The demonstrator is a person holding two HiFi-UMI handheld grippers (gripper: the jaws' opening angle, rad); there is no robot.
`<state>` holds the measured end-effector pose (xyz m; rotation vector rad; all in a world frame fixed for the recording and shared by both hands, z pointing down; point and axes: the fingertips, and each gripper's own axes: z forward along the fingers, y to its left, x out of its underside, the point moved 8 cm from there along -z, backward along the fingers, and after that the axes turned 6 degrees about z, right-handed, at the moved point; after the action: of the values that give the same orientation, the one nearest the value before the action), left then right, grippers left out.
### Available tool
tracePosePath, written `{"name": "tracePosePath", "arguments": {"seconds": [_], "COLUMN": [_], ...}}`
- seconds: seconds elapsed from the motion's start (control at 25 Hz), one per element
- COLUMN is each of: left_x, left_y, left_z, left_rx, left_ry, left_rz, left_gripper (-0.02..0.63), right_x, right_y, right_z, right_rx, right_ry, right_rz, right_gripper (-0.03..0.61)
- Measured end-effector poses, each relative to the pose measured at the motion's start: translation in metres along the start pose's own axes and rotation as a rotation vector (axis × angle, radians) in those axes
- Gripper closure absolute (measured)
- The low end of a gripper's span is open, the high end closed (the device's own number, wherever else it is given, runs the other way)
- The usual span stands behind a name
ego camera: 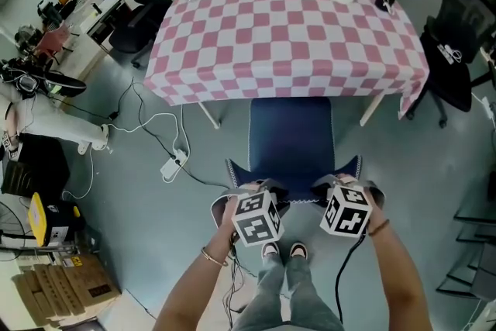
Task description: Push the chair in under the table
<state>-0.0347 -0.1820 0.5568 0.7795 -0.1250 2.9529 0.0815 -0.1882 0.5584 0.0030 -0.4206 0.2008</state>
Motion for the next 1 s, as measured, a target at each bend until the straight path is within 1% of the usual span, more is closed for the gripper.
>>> {"name": "tracePosePath", "arguments": {"seconds": [0.24, 0.36, 0.6, 0.84, 1.0], "left_x": [0.001, 0.000, -0.002, -0.001, -0.002], "left_y": [0.017, 0.030, 0.051, 0.069, 0.078], "left_z": [0.002, 0.004, 0.005, 0.008, 0.008], "left_rx": [-0.052, -0.045, -0.067, -0.049, -0.076], "left_ry": [-0.001, 0.000, -0.008, -0.014, -0.022], "left_rz": [0.017, 0.008, 0.012, 0.005, 0.015], "left_gripper": [0.511, 0.514, 0.511, 0.509, 0.508], "right_x": [-0.006, -0.008, -0.012, -0.016, -0.018], "right_y": [-0.017, -0.031, -0.052, -0.069, -0.078], "right_z": [0.003, 0.004, 0.004, 0.006, 0.006], "right_rx": [0.026, 0.032, 0.049, 0.046, 0.059], "right_ry": [0.007, 0.008, -0.001, 0.002, -0.003], "right_rz": [-0.001, 0.013, 0.006, 0.003, 0.001], "right_gripper": [0.465, 0.466, 0.465, 0.465, 0.465]}}
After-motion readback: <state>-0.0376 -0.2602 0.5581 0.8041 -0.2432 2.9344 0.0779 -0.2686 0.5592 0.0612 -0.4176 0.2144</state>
